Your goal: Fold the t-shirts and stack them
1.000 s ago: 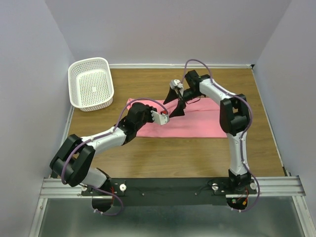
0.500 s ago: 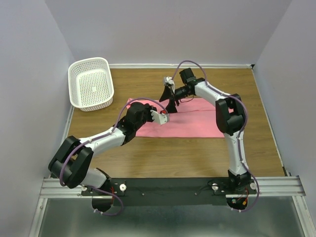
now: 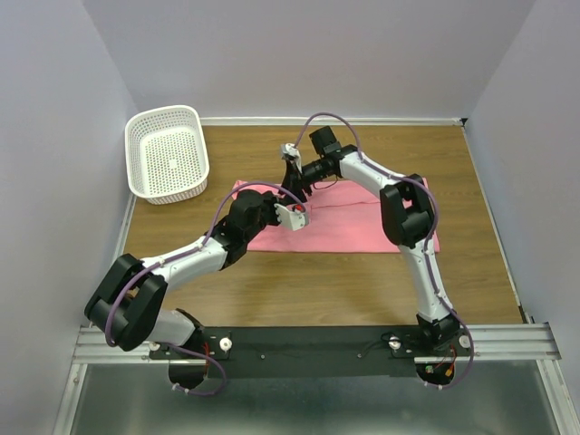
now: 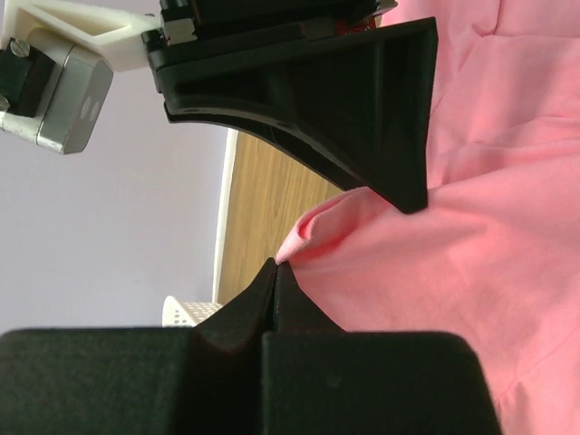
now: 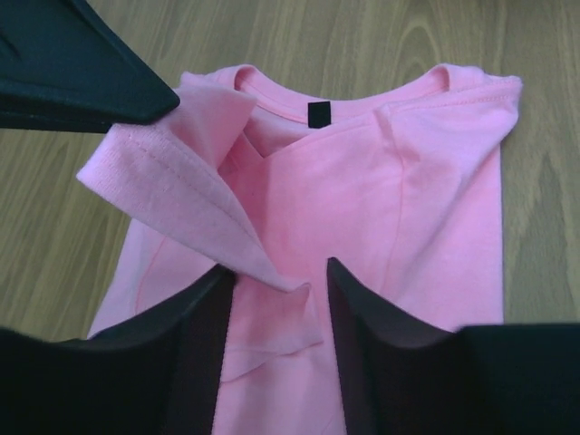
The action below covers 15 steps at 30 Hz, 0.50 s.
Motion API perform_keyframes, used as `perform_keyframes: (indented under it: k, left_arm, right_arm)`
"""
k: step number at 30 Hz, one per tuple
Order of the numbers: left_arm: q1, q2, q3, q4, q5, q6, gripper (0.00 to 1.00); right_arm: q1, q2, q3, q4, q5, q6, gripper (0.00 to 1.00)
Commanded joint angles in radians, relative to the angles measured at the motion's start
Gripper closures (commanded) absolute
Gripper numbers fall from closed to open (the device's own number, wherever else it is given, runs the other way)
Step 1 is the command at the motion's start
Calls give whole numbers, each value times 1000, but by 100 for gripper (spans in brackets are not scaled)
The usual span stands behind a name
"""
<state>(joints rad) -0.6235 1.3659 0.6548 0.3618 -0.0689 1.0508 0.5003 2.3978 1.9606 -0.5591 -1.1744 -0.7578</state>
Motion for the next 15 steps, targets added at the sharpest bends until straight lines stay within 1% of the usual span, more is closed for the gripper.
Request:
perform_keyframes:
  k: [1,3,5,6,7,9,12,15]
  left_arm:
    - [4,-10,3,28,23,5,100]
    - [5,-10,3,28,18,3,100]
    - [5,-10,3,26,18,8,100]
    - [5,-11,3,25,17,8,100]
    - [5,-13,5,25,18,8,100]
    - [5,-13,2,23,20,8,100]
    - [7,-14,2,19,20,8,100]
    - [7,-16,2,14,21,8,100]
  right_arm:
    - [7,31,27,14,7,34,53]
    - [7,26,18,16,15,34,57]
    - [7,15,6,14,25,28,55]
    - [6,12,3,14,31,28,44]
    - [7,9,1,14,41,29,36]
    - [6,0,-3,13,35,31,28]
    - [6,-22,-14,13,-1,23,27]
    - [4,-32,-12,11,-27,28,28]
